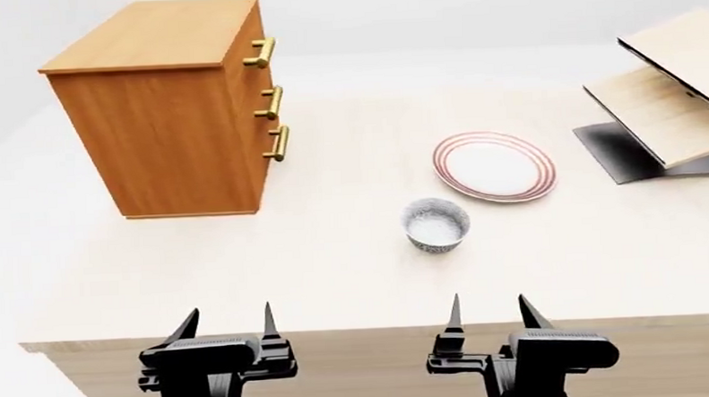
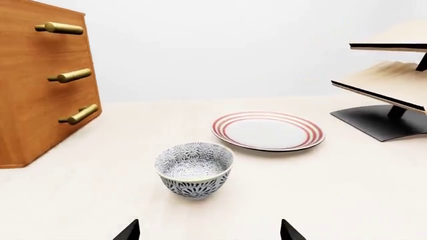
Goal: Open the top drawer of the cabinet and put the bowl in it.
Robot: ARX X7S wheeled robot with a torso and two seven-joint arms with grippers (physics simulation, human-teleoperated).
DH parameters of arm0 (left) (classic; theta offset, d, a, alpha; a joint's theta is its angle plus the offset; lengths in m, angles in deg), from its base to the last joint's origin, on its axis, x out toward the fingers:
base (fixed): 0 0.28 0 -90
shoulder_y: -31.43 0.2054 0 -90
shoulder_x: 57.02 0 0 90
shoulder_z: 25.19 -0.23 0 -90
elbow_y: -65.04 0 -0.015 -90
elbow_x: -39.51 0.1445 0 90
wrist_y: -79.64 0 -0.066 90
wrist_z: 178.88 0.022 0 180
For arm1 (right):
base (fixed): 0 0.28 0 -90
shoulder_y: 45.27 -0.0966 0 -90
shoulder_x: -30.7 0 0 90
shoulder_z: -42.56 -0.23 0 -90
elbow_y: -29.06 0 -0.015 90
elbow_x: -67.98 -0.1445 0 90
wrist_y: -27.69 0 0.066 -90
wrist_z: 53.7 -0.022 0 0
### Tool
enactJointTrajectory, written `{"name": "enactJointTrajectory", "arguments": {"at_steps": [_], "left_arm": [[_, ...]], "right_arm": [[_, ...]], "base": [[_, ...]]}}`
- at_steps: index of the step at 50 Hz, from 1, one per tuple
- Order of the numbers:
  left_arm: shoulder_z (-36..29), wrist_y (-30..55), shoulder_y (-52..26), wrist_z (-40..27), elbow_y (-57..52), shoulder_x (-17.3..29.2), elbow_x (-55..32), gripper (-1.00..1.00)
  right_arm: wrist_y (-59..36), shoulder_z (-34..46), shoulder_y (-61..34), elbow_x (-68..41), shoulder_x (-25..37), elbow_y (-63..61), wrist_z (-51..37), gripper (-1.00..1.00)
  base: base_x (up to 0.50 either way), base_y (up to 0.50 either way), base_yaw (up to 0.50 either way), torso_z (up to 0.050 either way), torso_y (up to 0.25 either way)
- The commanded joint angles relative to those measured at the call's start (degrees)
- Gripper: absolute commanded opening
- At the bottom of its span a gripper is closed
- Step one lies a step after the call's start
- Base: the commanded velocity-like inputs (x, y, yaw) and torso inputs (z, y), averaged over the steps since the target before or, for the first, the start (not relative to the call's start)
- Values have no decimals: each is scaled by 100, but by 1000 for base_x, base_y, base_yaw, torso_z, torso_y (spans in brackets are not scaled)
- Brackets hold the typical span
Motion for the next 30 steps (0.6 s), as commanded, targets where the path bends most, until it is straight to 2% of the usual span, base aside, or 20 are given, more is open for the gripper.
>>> {"name": "enactJointTrajectory", "arguments": {"at_steps": [1, 30], "left_arm": [[-59, 10, -5, -76, -17, 64, -93, 100], [-183, 0, 12, -215, -68, 203, -252, 100]], "right_arm": [[20, 81, -7, -54, 58, 12, -91, 100], [82, 248, -18, -188, 169, 38, -239, 100]], "base": [[12, 500, 0, 0, 0], [13, 500, 0, 0, 0]]}}
